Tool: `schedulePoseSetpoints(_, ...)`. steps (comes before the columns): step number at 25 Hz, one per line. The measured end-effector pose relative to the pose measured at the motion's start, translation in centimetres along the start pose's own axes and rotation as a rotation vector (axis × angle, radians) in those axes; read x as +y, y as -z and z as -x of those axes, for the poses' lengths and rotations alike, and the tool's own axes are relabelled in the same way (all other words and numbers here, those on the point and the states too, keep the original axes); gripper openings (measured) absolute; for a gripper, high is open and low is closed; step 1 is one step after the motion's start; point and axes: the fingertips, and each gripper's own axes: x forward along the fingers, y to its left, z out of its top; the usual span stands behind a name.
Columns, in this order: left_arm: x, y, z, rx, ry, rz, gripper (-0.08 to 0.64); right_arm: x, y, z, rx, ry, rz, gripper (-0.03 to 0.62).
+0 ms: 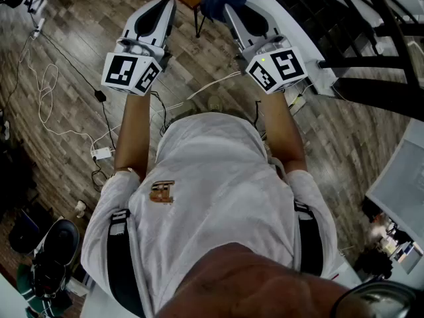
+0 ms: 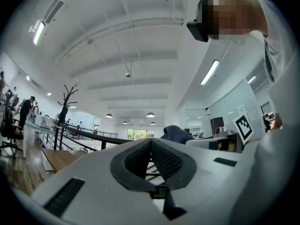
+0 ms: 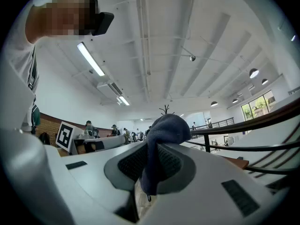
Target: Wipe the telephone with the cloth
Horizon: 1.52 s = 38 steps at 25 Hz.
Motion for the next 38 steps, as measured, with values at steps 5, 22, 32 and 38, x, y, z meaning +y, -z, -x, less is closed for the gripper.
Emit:
schedulePoseSetpoints(5, 2.2, -0.1, 0.4, -0.007, 0.008, 0.001, 0.018, 0.7, 0.4, -2.1, 0.007, 0.008, 0.015, 0.06)
schedulePoseSetpoints(22, 9.0, -0.9, 3.8, -0.025, 0.027, -0.013, 0.018, 4.4, 1.3, -7.4, 0.008, 0.031, 0.006, 0.06)
schedulePoseSetpoints(32, 14.3, 0.4, 5.3, -0.019, 0.019, 0.003, 0.018, 5.4, 3.6, -11.8, 0.03, 0.044, -0.003, 0.06)
schedulePoseSetpoints(38, 18.1, 1.3, 2.6, -0.023, 0.014, -0.008, 0.018, 3.0, 4.7, -16.0, 0.034, 0.027, 0.002, 0.06)
